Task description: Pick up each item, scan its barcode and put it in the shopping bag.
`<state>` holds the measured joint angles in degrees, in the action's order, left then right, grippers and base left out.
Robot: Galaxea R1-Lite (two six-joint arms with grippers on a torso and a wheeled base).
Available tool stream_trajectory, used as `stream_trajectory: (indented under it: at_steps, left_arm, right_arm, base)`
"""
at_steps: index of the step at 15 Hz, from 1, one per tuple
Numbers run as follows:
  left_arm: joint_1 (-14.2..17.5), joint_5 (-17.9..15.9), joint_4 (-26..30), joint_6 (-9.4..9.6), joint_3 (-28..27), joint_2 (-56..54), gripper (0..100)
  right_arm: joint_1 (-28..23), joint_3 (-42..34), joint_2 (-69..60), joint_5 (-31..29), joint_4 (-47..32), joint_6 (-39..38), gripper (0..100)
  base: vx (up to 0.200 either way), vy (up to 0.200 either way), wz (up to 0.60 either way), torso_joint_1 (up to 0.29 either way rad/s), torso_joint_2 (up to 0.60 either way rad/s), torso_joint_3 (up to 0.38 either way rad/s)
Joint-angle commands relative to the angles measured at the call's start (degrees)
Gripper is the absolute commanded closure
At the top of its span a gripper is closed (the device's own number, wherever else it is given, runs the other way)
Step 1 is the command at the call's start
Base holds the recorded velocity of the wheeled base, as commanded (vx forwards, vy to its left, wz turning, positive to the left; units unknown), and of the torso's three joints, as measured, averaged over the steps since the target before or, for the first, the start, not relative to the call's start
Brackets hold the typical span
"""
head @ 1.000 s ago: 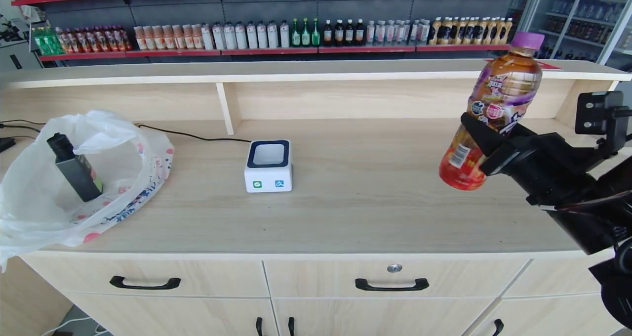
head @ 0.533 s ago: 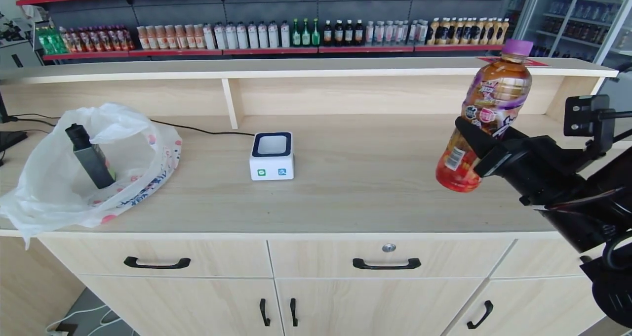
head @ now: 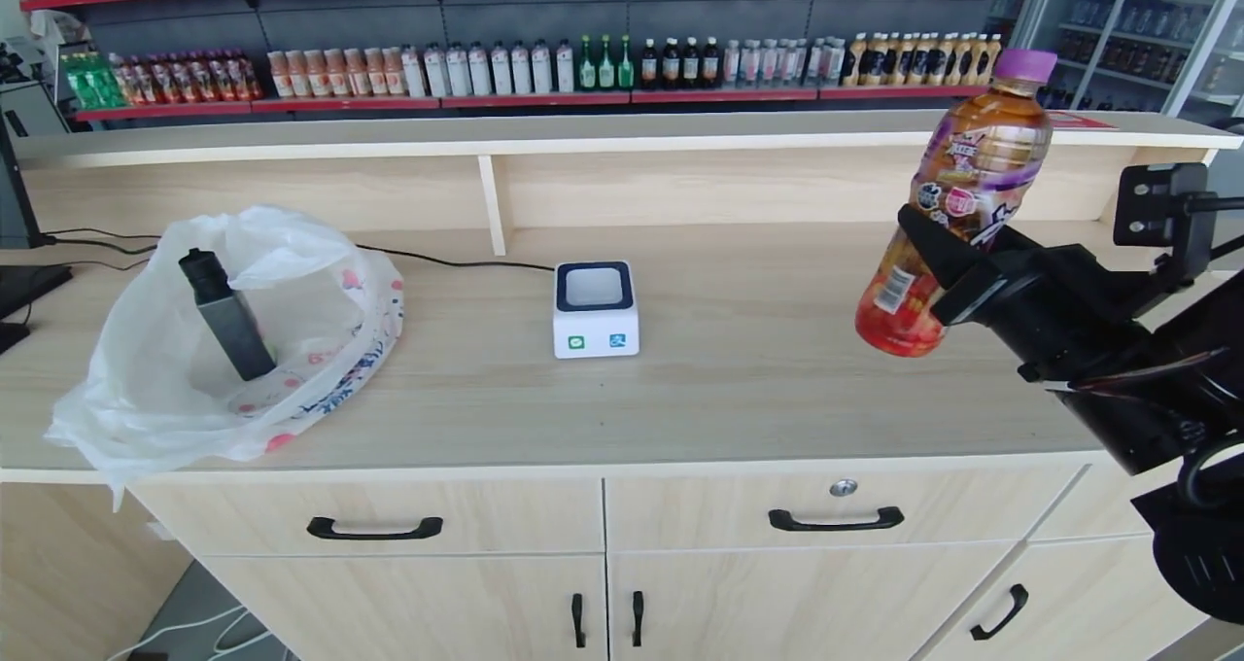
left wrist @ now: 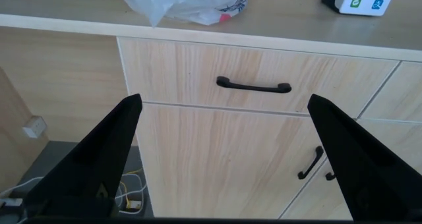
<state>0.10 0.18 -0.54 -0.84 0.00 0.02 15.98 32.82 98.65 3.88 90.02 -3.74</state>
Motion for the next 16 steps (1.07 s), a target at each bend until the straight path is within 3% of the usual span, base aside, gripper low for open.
stream_trajectory:
  at_steps: [1, 16]
  left_arm:
    - [0.0, 0.1, 0.0, -0.13, 0.0, 0.1, 0]
    - [0.0, 0.1, 0.0, -0.13, 0.0, 0.1, 0]
  right_arm:
    - [0.0, 0.6, 0.5, -0.1, 0.0, -0.4, 100]
    - [-0.2, -1.4, -3.9, -0.2, 0.0, -0.7, 100]
  base:
    - [0.0, 0.2, 0.0, -0.002, 0.0, 0.002]
    - [0.0, 0.187, 0.0, 0.001, 0.0, 0.004]
